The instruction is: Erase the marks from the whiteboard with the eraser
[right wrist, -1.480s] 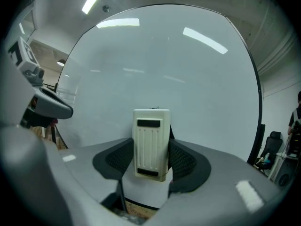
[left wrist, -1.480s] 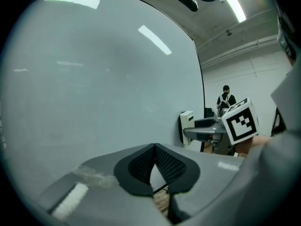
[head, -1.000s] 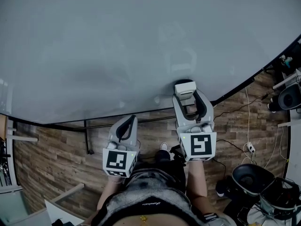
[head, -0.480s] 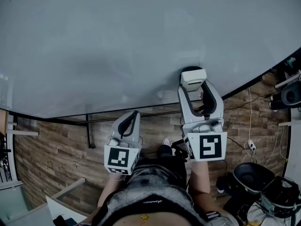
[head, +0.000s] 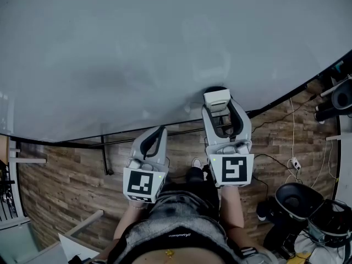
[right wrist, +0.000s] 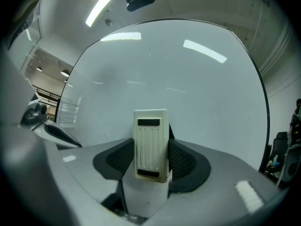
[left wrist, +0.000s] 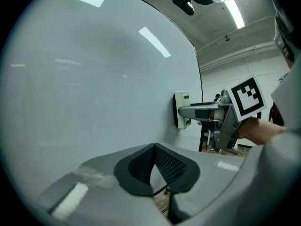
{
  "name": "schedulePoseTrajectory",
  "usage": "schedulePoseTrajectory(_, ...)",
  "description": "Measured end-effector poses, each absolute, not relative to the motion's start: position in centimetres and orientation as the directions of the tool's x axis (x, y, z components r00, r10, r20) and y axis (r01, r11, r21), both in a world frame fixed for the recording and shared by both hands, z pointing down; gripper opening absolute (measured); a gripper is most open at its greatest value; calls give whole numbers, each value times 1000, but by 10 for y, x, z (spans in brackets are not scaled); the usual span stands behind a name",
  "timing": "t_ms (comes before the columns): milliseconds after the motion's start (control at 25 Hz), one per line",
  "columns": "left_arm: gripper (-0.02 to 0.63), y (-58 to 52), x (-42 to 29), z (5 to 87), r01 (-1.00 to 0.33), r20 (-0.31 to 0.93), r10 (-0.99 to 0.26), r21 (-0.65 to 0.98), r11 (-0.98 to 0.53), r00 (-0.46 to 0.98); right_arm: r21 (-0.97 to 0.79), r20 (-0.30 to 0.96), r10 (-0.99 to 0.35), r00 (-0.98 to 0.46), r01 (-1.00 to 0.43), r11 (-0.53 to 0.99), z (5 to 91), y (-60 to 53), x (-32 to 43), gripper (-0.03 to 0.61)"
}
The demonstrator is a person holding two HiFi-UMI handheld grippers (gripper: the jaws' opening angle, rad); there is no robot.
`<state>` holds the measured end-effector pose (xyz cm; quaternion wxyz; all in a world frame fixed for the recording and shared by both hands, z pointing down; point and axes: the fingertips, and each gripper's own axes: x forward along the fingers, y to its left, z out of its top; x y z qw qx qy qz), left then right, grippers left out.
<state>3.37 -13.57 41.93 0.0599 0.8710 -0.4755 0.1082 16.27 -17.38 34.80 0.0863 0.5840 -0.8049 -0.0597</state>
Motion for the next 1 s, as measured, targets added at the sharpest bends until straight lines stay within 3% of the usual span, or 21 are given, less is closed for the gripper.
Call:
schedulePoseTrajectory(440, 5, -136, 41, 406, -850, 224, -822, 63, -524, 523, 186, 65, -950, -304, -932, 311, 342, -161, 165, 235)
schedulePoseTrajectory(1000, 5, -125, 58, 401, -824, 197, -808, -5, -567, 555, 180, 60, -957, -283, -940, 289, 339, -140, 182, 235)
